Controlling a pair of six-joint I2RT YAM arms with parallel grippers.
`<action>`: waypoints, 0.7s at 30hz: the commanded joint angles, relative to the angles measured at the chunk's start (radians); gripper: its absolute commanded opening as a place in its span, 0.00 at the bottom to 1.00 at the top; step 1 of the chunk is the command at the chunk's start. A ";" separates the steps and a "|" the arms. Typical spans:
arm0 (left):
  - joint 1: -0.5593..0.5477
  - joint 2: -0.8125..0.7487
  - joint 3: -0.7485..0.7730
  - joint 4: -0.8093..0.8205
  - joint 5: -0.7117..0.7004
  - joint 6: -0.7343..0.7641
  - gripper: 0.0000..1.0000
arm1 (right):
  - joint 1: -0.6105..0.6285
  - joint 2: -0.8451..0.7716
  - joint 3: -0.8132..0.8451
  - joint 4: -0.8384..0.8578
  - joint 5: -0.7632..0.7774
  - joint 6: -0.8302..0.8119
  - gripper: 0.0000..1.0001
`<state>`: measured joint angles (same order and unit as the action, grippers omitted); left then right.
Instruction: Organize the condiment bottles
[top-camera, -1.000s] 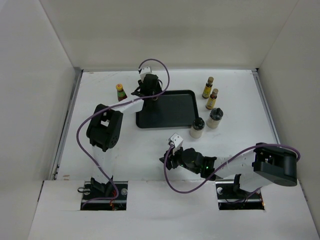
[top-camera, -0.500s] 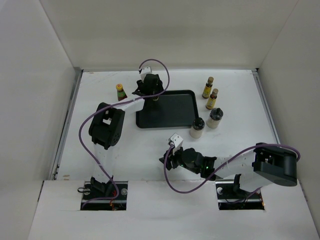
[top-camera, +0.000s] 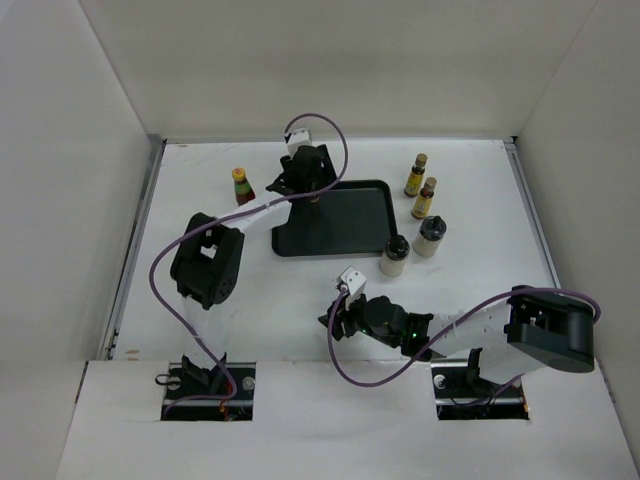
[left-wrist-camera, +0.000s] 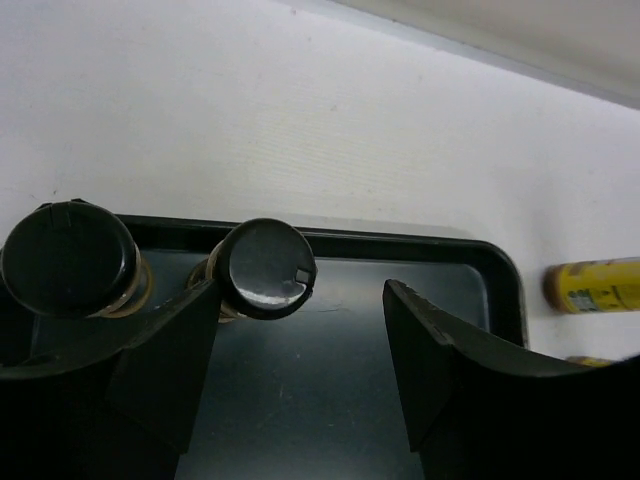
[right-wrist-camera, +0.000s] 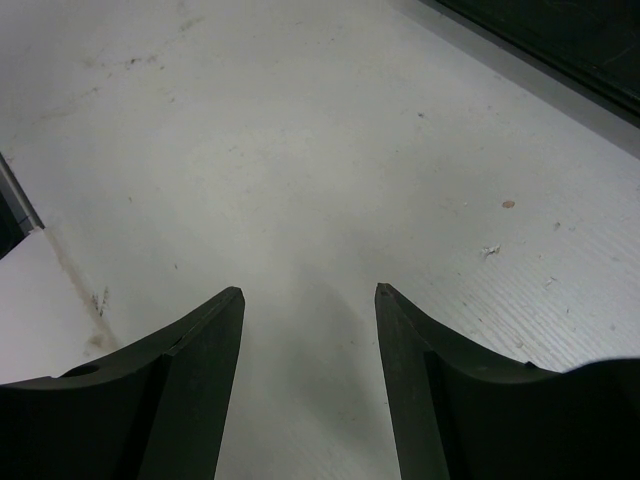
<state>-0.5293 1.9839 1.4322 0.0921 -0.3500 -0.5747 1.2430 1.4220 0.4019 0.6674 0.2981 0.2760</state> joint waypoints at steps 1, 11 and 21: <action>-0.011 -0.149 -0.022 0.041 -0.001 0.012 0.64 | -0.006 -0.006 -0.002 0.083 -0.001 -0.008 0.62; 0.099 -0.479 -0.297 0.084 -0.085 0.007 0.63 | -0.006 -0.017 -0.008 0.083 -0.002 0.000 0.62; 0.324 -0.583 -0.444 0.043 -0.090 0.021 0.61 | -0.006 0.002 0.003 0.083 -0.004 -0.004 0.79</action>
<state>-0.2234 1.4063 0.9962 0.1356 -0.4477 -0.5713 1.2430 1.4220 0.3954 0.6754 0.2977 0.2764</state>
